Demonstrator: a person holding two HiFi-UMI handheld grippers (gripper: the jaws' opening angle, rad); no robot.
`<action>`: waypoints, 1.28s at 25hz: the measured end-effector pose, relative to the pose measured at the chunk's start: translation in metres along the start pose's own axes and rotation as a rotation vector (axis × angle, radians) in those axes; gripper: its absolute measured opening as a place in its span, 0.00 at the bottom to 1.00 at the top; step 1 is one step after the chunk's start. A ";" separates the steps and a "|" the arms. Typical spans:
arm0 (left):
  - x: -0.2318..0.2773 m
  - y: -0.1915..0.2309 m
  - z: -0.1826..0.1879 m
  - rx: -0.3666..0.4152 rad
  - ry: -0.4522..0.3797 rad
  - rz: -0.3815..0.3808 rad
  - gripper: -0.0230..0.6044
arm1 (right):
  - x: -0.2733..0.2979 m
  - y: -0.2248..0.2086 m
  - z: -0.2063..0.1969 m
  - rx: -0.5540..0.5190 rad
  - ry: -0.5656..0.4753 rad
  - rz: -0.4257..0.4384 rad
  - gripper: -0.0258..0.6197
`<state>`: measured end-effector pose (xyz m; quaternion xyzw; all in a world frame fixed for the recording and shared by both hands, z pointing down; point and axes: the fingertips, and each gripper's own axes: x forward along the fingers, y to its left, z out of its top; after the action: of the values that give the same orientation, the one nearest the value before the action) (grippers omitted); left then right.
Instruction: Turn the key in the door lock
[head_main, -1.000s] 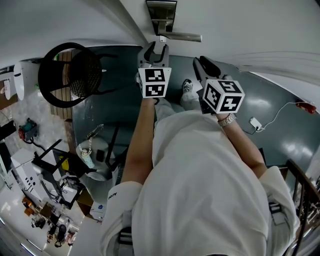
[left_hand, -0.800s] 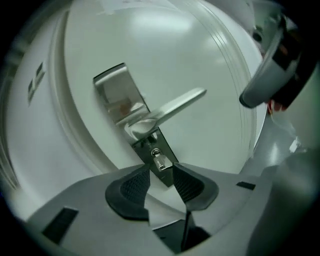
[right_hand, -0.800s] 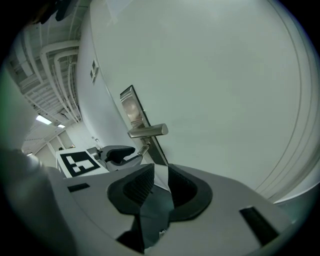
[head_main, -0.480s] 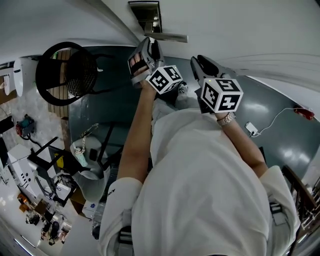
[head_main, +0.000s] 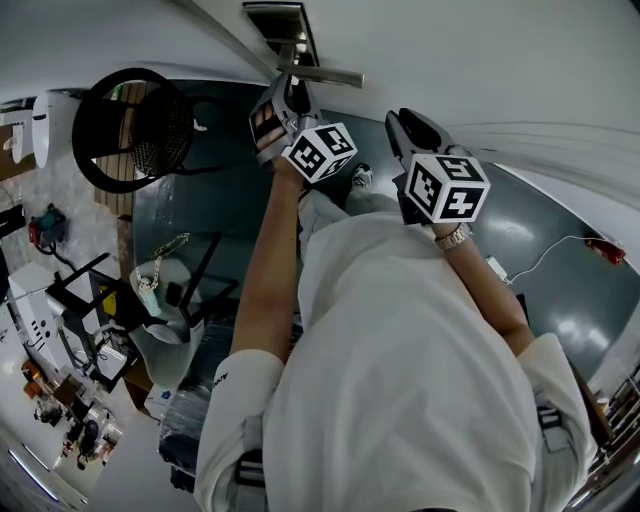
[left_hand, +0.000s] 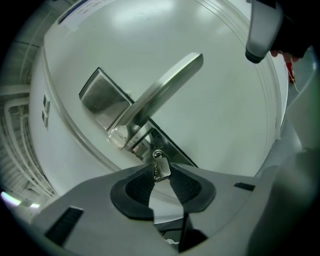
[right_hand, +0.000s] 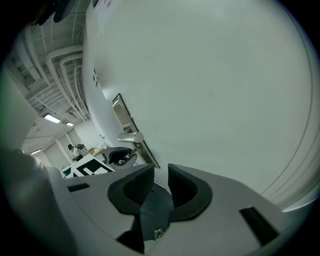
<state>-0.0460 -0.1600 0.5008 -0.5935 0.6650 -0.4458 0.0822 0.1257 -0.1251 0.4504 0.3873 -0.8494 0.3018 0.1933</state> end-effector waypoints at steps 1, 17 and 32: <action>0.000 0.000 -0.001 -0.018 0.003 -0.008 0.20 | 0.000 -0.001 0.000 0.002 0.000 0.003 0.18; 0.002 0.005 -0.003 -0.484 0.076 -0.234 0.19 | 0.006 -0.008 0.009 0.030 -0.011 0.040 0.18; 0.002 0.009 -0.009 -0.943 0.030 -0.500 0.20 | 0.020 0.010 0.004 0.028 0.001 0.030 0.18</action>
<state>-0.0588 -0.1578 0.5002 -0.7000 0.6324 -0.1128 -0.3119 0.1051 -0.1329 0.4550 0.3770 -0.8508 0.3166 0.1837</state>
